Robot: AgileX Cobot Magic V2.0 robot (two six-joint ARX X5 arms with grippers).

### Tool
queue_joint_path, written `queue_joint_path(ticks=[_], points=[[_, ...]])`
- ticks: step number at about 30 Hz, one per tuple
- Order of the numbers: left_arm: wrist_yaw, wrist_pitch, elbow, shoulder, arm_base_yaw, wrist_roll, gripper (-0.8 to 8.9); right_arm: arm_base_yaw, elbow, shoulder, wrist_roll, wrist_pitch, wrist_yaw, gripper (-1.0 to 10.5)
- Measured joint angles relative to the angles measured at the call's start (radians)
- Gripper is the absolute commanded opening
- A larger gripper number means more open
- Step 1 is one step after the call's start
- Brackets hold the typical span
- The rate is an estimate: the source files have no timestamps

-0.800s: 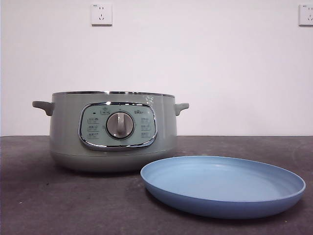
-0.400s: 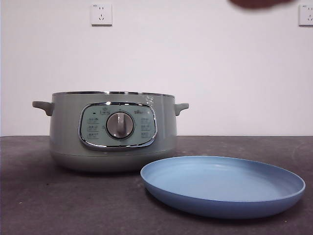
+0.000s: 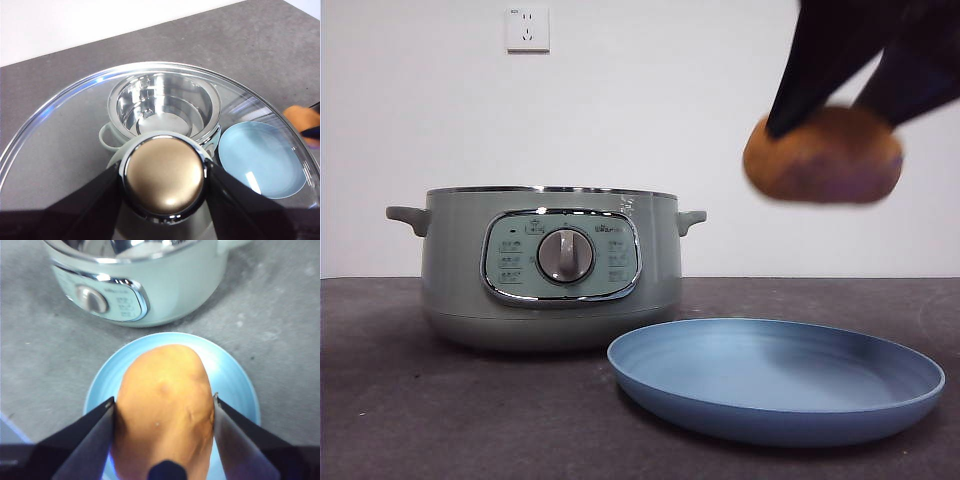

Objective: Take the potato out from the steamer,put the potato on the plate,close the lid

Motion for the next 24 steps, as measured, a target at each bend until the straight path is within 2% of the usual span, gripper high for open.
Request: queue_joint_path(ticks=[11,20,22,24], points=[[0.000,0.000,0.000,0.000,0.000,0.000,-0.09,0.000,-0.059,0.288,0.008,0.222,0.000,-0.2],[0.015,0.002,0.000,0.009,0.000,0.000,-0.09,0.000,-0.059,0.407,0.010,0.258,0.000,-0.1],[0.022,0.003,0.000,0.019,0.000,0.005,-0.09,0.000,-0.059,0.407,0.015,0.256,0.000,0.7],[0.025,0.005,0.000,0.035,0.000,0.016,-0.09,0.000,-0.059,0.407,0.023,0.249,0.000,2.2]])
